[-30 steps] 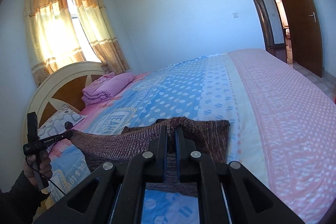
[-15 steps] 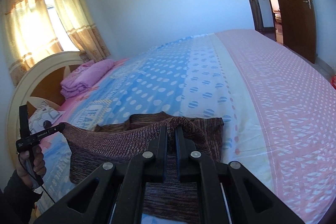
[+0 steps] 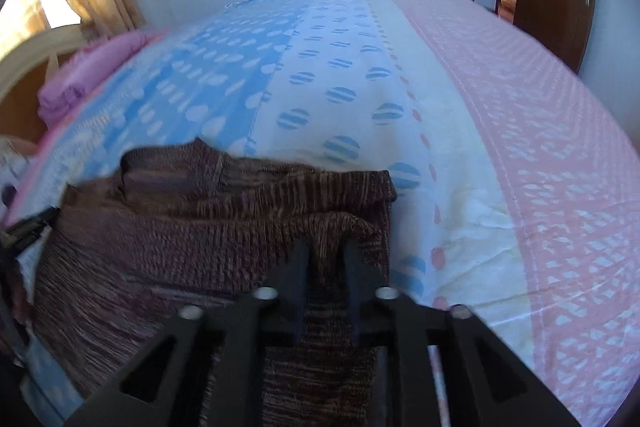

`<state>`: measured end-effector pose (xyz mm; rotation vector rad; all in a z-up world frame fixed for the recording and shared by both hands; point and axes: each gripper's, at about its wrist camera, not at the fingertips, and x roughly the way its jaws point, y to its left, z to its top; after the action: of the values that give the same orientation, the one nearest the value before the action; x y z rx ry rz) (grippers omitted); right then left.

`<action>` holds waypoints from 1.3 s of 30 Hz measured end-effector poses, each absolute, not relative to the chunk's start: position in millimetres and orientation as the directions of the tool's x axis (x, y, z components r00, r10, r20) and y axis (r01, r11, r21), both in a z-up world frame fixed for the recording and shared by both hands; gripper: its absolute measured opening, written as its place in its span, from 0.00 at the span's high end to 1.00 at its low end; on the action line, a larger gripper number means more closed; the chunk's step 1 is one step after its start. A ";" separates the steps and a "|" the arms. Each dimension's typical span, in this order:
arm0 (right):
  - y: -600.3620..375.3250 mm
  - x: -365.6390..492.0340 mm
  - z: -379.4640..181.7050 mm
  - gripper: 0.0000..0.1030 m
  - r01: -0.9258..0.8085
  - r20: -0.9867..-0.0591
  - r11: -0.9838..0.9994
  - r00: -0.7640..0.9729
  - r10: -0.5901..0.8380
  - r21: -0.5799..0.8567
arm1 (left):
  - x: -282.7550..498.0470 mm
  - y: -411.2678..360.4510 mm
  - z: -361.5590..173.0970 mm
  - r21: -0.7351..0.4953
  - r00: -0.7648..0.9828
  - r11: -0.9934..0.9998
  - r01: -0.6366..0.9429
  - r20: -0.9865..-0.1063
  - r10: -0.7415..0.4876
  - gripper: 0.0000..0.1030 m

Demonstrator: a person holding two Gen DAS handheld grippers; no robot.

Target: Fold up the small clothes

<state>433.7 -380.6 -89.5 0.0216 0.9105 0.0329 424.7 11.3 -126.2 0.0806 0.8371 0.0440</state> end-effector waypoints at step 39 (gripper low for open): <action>-426.9 288.4 -62.6 0.18 -0.005 -0.704 0.982 0.697 0.140 0.191 | 317.0 30.5 -140.5 -0.052 0.643 0.998 0.035 -0.764 -0.062 0.46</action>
<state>288.4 -426.9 -62.6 0.1795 0.7972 0.0814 317.0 30.5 -140.5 -0.0331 0.8711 -0.0554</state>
